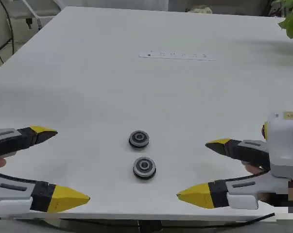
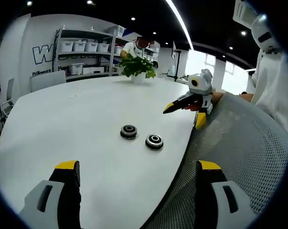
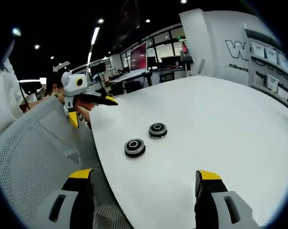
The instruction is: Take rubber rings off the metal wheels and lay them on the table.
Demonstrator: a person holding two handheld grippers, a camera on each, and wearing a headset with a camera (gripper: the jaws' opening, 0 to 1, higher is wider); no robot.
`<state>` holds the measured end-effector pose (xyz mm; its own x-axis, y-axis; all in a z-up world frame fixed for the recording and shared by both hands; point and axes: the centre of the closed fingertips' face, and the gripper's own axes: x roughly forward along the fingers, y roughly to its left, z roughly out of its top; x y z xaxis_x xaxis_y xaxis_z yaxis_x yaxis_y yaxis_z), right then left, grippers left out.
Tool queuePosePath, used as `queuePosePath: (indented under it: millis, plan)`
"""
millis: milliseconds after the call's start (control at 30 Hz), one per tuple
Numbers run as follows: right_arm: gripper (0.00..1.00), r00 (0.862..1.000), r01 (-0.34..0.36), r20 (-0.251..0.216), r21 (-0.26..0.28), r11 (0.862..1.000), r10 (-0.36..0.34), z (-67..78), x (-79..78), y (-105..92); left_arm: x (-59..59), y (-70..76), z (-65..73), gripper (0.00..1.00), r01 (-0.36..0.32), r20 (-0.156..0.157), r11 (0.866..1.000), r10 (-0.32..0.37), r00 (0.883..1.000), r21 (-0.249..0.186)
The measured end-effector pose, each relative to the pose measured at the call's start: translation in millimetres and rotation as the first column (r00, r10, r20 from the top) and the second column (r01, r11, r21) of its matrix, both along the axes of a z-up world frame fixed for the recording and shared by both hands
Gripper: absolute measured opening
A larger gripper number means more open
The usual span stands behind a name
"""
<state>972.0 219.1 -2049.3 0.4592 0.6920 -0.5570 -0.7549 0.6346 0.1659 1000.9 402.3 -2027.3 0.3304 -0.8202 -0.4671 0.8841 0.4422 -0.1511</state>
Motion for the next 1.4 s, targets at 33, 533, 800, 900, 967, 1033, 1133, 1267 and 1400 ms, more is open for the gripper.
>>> queuePosePath:
  millis: [33,533,800,900,967,1033,1133,1267,1400]
  plan:
    - [0.85,1.0,0.001,0.0,0.001,1.0,-0.001,-0.1,0.1,-0.1,-0.2,0.0,-1.0,1.0,-0.004,-0.013,1.0,0.003,1.0,-0.006]
    - [0.84,1.0,0.0,0.0,0.021,1.0,0.0,2.3,0.3,1.7,1.2,3.1,-3.6,1.0,-0.016,-0.015,1.0,0.017,1.0,0.013]
    - [0.83,1.0,-0.009,-0.003,0.023,1.0,0.009,2.4,-0.4,3.7,1.5,4.9,-5.8,1.0,-0.016,-0.017,1.0,0.016,1.0,0.026]
    - [0.83,1.0,-0.014,-0.007,0.021,1.0,0.014,0.8,-0.7,4.0,3.4,6.2,-5.8,0.99,-0.021,-0.013,0.999,0.022,1.0,0.026]
    - [0.82,1.0,-0.013,-0.012,0.016,1.0,0.013,-0.3,-1.2,3.3,3.9,5.9,-5.3,0.99,-0.023,-0.014,1.0,0.023,1.0,0.02]
    - [0.82,1.0,-0.014,-0.01,0.016,1.0,0.014,0.2,-1.5,3.4,3.0,6.1,-6.8,0.99,-0.023,-0.026,1.0,0.024,0.999,0.019]
    - [0.82,1.0,-0.012,-0.012,0.018,1.0,0.012,0.4,-2.0,3.6,3.8,7.2,-6.9,0.99,-0.025,-0.015,0.999,0.026,1.0,0.028]
    - [0.81,0.999,-0.013,-0.031,0.015,1.0,0.014,-2.9,-3.6,3.7,4.3,8.0,-7.0,1.0,-0.034,-0.02,0.999,0.034,0.999,0.021]
    - [0.81,0.999,-0.017,-0.032,0.012,1.0,0.017,-3.4,-4.5,4.1,2.8,8.1,-8.5,1.0,-0.03,-0.028,0.999,0.031,0.999,0.026]
